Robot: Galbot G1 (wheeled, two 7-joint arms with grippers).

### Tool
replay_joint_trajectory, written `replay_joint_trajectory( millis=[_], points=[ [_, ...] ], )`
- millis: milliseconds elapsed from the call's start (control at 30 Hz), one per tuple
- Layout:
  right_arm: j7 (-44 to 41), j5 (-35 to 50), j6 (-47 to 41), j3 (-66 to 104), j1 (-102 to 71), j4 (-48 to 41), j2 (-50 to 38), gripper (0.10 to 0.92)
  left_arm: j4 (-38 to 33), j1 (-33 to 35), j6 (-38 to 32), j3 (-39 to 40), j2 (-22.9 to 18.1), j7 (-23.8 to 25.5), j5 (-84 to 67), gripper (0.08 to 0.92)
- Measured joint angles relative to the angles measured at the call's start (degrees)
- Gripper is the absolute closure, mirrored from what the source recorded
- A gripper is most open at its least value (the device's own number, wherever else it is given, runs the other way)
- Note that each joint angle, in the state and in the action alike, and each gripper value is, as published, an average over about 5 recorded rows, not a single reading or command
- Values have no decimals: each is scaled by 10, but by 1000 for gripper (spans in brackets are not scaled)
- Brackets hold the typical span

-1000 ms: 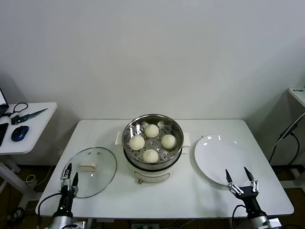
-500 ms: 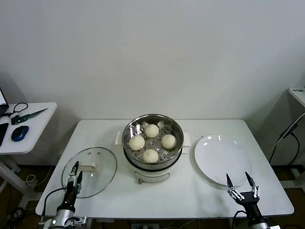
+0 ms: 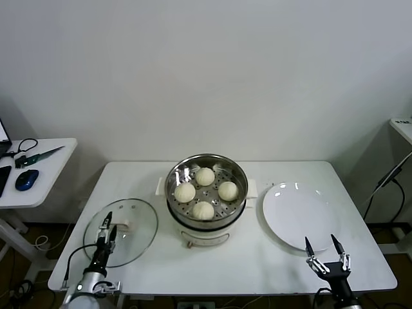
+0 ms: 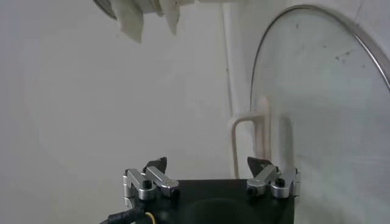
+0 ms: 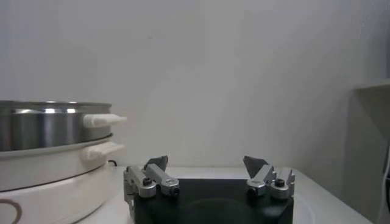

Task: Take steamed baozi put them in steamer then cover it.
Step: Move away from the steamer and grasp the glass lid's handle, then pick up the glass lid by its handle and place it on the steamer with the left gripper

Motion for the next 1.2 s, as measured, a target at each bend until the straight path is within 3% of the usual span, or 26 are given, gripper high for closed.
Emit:
replay_joint_trajectory(
  millis=[267,967,1067,1200],
  points=[
    [-1,-3,2,0,-5,9,6,203,32,-26,-1,4,1,-7,-2,213],
    [-2,-10,5,-3,-2,11,14,203,62,-40,-10,7,-1,-11,-2,813],
    [-2,-11,4,-4,-1,13,15,203,58,-39,-11,8,0,-10,-7,861],
    [-1,-12,1,-4,-2,15,16,203,44,-32,-9,10,4,-2,-21,865]
  ],
)
